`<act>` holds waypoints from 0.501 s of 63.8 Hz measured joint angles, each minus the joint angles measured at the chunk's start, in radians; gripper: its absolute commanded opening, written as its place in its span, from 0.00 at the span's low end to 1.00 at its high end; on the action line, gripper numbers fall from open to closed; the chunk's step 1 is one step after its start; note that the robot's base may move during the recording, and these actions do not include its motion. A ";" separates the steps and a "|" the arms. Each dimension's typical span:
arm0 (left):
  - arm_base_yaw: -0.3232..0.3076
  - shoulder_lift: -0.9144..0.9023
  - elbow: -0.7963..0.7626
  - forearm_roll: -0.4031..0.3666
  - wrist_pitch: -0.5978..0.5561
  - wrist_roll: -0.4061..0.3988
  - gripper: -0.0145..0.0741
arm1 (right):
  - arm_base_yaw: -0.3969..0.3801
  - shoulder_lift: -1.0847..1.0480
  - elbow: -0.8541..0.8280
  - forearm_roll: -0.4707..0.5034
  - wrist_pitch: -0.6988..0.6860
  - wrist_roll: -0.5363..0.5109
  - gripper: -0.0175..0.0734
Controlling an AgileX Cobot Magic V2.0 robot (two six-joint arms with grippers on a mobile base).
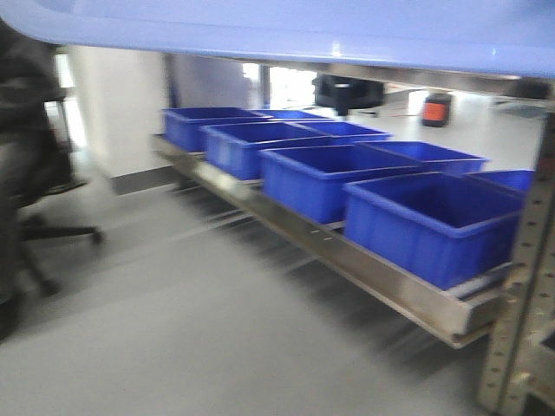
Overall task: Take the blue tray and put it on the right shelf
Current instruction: 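Drive up to the rack, holding the tray above the metal shelf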
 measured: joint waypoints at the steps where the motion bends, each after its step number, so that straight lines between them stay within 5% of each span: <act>1: 0.000 0.000 0.000 0.000 0.000 0.000 0.11 | 0.000 0.000 0.000 0.000 0.000 0.000 0.26; 32: 0.000 0.000 0.000 -0.002 0.000 0.000 0.11 | 0.000 0.003 0.000 0.000 0.000 0.000 0.26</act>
